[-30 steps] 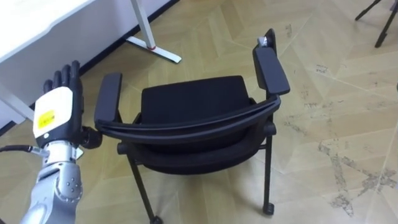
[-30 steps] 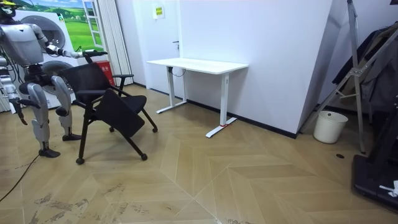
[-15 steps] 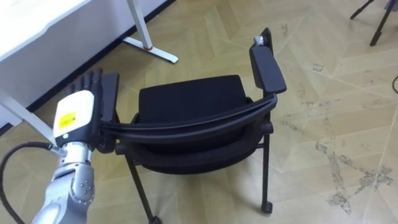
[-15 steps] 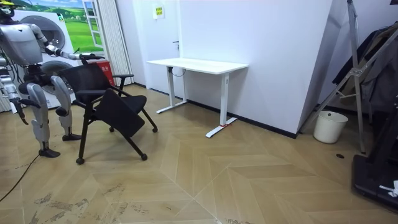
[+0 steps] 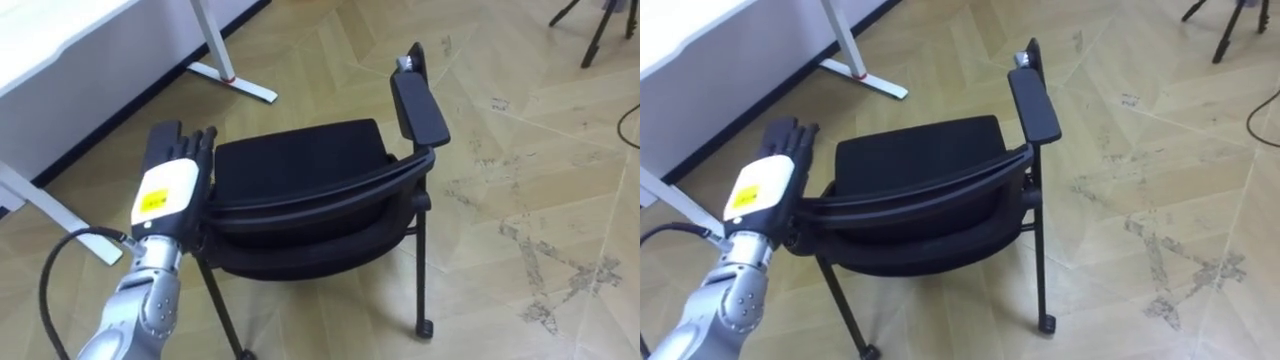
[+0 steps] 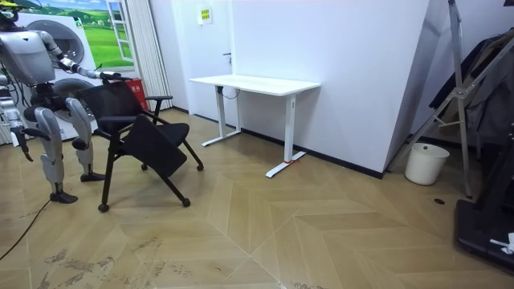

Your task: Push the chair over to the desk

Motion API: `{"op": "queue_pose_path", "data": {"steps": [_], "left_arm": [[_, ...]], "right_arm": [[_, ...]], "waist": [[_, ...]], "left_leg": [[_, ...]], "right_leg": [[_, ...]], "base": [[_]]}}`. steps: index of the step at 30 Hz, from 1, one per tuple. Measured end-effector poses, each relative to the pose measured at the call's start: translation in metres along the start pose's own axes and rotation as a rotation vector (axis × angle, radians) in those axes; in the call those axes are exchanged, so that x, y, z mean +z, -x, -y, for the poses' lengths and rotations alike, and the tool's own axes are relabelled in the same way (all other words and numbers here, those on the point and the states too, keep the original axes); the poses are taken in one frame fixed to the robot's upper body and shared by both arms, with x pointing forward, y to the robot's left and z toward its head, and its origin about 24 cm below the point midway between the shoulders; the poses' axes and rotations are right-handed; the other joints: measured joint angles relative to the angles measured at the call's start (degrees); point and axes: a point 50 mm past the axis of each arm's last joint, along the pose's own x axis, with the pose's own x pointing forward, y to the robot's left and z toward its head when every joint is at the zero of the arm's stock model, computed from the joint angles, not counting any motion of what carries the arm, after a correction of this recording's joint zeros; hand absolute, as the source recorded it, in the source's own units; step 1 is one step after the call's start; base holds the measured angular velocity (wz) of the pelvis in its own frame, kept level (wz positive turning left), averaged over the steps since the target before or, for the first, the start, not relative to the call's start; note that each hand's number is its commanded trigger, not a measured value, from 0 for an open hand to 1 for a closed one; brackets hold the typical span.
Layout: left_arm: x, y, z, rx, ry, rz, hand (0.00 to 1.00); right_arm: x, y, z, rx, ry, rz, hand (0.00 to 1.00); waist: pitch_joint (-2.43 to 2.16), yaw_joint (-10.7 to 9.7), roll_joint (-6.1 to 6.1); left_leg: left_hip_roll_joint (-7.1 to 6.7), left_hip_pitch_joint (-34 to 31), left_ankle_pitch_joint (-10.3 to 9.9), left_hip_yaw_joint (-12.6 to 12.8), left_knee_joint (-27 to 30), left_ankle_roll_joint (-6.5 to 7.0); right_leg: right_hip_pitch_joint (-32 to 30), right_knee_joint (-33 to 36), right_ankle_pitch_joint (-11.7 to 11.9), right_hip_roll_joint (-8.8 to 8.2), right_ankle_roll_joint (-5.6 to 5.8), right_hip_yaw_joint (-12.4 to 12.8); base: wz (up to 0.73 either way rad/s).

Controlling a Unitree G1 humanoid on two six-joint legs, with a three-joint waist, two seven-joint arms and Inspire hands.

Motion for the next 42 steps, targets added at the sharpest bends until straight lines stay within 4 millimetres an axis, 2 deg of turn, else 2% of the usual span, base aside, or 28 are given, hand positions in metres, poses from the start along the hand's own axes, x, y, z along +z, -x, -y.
{"op": "queue_pose_path", "data": {"steps": [6,17,27,30,33,42], "left_arm": [[0.007,-0.002,0.003,-0.040,-0.084,0.049,0.00],[0.007,-0.003,0.003,-0.055,-0.091,0.041,0.00],[-0.007,-0.012,0.015,-0.099,-0.120,0.005,0.00],[-0.011,-0.012,0.018,-0.111,-0.124,-0.012,0.00],[-0.016,-0.010,0.023,-0.113,-0.140,-0.029,0.00],[-0.026,-0.008,0.028,-0.109,-0.117,-0.085,0.00]], "right_arm": [[-0.002,0.000,-0.004,0.025,0.007,-0.007,0.00],[-0.002,0.000,-0.004,0.034,0.025,-0.007,0.00],[0.002,0.000,0.003,0.017,-0.015,-0.006,0.00],[-0.001,0.000,0.007,-0.002,-0.039,-0.016,0.00],[-0.002,0.000,0.012,-0.041,-0.052,-0.020,0.00],[-0.002,0.000,0.015,-0.079,-0.052,-0.018,0.00]], "waist": [[0.12,-0.09,-0.19],[0.07,0.14,-0.40],[0.06,-0.02,-0.47],[-0.05,-0.08,-0.49],[-0.55,-0.64,-0.54],[-0.75,-1.16,-0.42]], "left_leg": [[0.00,-0.12,0.02,-0.03,-0.04,0.02],[-0.04,0.41,0.02,0.41,-0.11,0.02],[0.07,2.47,0.11,1.64,-0.08,0.17],[0.10,2.95,0.13,1.93,-0.22,0.21],[0.10,3.50,0.14,2.27,-0.45,0.22],[0.12,5.43,0.16,3.53,-1.21,0.24]], "right_leg": [[-0.22,0.05,0.00,0.00,0.00,-0.02],[-0.22,-0.24,-0.01,0.00,0.01,0.80],[0.49,0.56,-0.26,0.07,0.11,2.64],[0.55,0.71,-0.25,0.12,0.11,3.16],[0.98,0.70,-0.23,0.11,0.08,3.37],[1.82,0.74,-0.25,0.13,0.11,4.69]], "base": [[0.00],[-0.01],[-0.08],[-0.09],[-0.03],[-0.08]]}}
